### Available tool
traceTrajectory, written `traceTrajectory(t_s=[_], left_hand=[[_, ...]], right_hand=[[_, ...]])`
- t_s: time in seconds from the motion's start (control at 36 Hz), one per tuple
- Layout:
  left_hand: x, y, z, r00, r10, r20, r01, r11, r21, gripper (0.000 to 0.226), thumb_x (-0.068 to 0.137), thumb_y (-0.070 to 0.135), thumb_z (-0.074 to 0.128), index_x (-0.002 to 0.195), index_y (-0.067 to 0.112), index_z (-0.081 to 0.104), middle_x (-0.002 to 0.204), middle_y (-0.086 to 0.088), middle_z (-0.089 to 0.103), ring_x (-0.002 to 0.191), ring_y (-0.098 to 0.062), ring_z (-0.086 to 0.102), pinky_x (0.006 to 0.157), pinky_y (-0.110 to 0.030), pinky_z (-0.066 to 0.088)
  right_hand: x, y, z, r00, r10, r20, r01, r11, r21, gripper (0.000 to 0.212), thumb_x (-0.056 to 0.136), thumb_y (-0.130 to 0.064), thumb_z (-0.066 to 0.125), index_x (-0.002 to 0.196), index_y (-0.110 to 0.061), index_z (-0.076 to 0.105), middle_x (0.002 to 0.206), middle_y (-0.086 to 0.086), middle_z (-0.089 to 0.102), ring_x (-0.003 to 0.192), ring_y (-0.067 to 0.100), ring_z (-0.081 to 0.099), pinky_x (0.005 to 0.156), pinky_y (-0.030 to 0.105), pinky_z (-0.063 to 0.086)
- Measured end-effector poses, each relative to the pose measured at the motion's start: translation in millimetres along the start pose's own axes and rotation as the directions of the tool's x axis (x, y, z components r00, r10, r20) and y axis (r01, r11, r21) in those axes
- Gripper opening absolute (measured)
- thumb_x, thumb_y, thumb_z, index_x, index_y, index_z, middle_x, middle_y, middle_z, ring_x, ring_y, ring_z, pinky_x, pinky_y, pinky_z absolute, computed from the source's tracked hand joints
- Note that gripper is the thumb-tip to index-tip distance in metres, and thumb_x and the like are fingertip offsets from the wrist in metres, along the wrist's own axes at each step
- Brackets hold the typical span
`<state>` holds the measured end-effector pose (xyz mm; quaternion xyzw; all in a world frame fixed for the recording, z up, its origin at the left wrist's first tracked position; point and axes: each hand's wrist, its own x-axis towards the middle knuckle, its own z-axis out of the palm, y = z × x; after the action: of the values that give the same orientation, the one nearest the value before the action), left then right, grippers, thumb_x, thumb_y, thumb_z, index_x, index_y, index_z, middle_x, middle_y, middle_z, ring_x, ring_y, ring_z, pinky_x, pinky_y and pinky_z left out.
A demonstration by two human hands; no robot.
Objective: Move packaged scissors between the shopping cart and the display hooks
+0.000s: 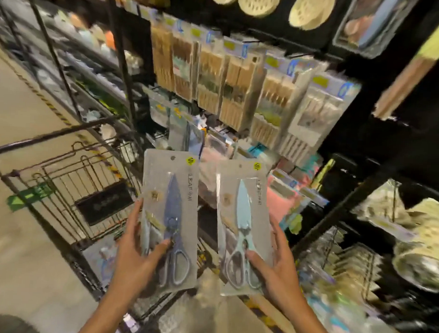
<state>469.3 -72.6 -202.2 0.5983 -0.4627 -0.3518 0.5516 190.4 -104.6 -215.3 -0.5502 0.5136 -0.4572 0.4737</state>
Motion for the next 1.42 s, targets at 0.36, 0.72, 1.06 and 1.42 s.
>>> traceTrajectory(t_s=[0.36,0.72,1.06,1.42], left_hand=[[-73,71,224,0.912,0.209,0.352,-0.195,0.978,-0.076,0.098,0.078,0.027,0.085,0.151,0.057,0.025,0.160,0.025,0.031,0.149,-0.017,0.035,0.118,-0.054,0.035],[-199,157,405,0.757,0.376,0.535,-0.332,0.926,-0.180,0.098,0.084,0.007,0.078,0.154,0.050,0.024,0.158,0.024,0.035,0.146,-0.005,0.036,0.120,-0.043,0.032],[-220,200,481,0.665,0.433,0.608,-0.374,0.898,-0.231,0.096,0.085,0.008,0.078,0.154,0.048,0.025,0.144,0.052,0.028,0.132,0.028,0.028,0.106,-0.012,0.031],[-170,220,537,0.626,0.451,0.637,-0.311,0.893,-0.327,0.096,0.086,0.015,0.076,0.143,0.069,0.022,0.152,0.035,0.034,0.144,-0.003,0.038,0.117,-0.048,0.039]], right_hand=[[-131,-6,-233,0.906,-0.113,-0.408,0.088,0.993,-0.081,0.080,0.089,-0.021,0.075,0.140,-0.065,0.032,0.152,-0.030,0.037,0.136,-0.004,0.043,0.097,0.011,0.048],[-252,-17,-419,0.764,-0.152,-0.627,0.121,0.988,-0.093,0.080,0.089,-0.013,0.073,0.151,-0.042,0.030,0.134,-0.033,0.054,0.123,-0.005,0.056,0.091,0.017,0.053],[-266,-25,-487,0.678,-0.181,-0.713,0.151,0.983,-0.106,0.083,0.088,-0.013,0.075,0.151,-0.045,0.031,0.138,-0.028,0.054,0.124,-0.001,0.057,0.096,0.022,0.054],[-212,-36,-521,0.617,-0.219,-0.755,0.161,0.975,-0.151,0.082,0.087,-0.013,0.074,0.150,-0.045,0.032,0.135,-0.034,0.053,0.123,-0.005,0.057,0.088,0.014,0.053]])
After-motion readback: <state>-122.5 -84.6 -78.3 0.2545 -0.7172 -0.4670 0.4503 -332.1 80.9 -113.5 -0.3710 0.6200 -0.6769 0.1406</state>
